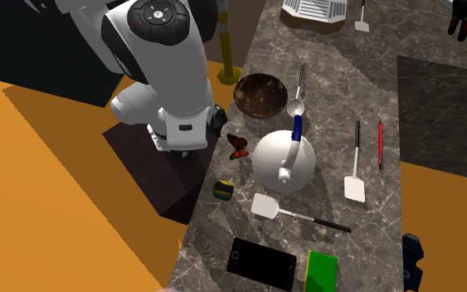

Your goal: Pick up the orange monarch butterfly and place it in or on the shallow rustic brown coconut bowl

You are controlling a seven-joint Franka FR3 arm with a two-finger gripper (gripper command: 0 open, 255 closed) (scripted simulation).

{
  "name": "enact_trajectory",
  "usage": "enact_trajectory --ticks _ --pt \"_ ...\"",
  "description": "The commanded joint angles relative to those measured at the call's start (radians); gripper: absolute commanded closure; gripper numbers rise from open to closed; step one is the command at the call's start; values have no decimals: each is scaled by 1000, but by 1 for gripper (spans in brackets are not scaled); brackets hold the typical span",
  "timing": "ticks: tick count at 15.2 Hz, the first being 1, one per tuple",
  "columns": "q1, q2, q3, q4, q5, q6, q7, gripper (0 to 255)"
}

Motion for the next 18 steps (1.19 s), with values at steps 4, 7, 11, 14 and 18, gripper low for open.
enact_trajectory --ticks 4,7,11,14,18 --pt "23 -15 16 -86 58 69 28 0" --pt "52 -21 35 -165 121 143 54 0" --pt "98 -11 66 -258 211 253 84 0" --pt "127 3 83 -299 262 314 98 0" --pt "135 20 95 -342 276 375 95 0"
